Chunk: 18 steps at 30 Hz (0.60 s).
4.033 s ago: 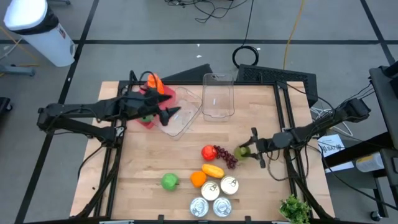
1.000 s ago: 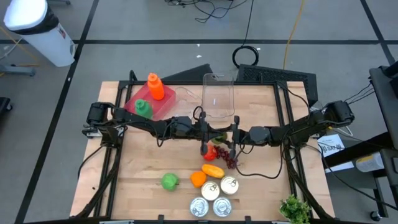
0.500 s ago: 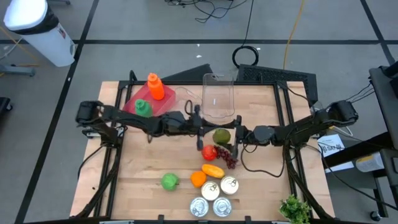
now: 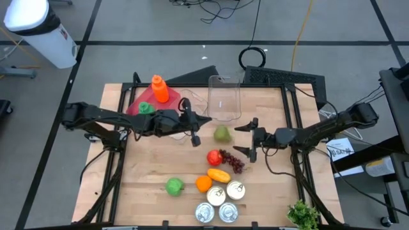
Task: Pick & Place Food Item
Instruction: Put the green pear into the left transparent bin
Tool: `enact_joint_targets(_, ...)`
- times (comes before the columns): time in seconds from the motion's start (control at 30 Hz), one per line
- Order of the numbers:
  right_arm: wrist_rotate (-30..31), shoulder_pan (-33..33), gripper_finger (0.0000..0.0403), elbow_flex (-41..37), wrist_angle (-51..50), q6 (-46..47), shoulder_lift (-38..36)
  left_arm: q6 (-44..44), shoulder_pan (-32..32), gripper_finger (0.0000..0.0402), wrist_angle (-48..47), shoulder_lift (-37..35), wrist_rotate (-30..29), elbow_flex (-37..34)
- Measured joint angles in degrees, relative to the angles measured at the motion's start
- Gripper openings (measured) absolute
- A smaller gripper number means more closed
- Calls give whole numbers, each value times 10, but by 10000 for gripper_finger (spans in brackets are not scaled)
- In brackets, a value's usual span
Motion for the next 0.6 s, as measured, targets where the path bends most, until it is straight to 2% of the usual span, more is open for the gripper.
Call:
enact_joint_targets(0.13, 0, -11, 375, -1, -60, 2, 41, -9, 1, 16, -30, 3, -1, 0)
enact_joint_targets(0.4, 17, -52, 375, 48, -69, 35, 177, -51, 1, 42, -37, 2, -10, 0)
enact_joint_targets(0.5, 47, -56, 375, 83, -137, 54, 219, -72, 1, 60, -44, 2, -33, 0)
enact_joint_targets(0.6, 65, -56, 375, 118, -211, 84, 245, -74, 1, 96, -51, 2, -35, 0)
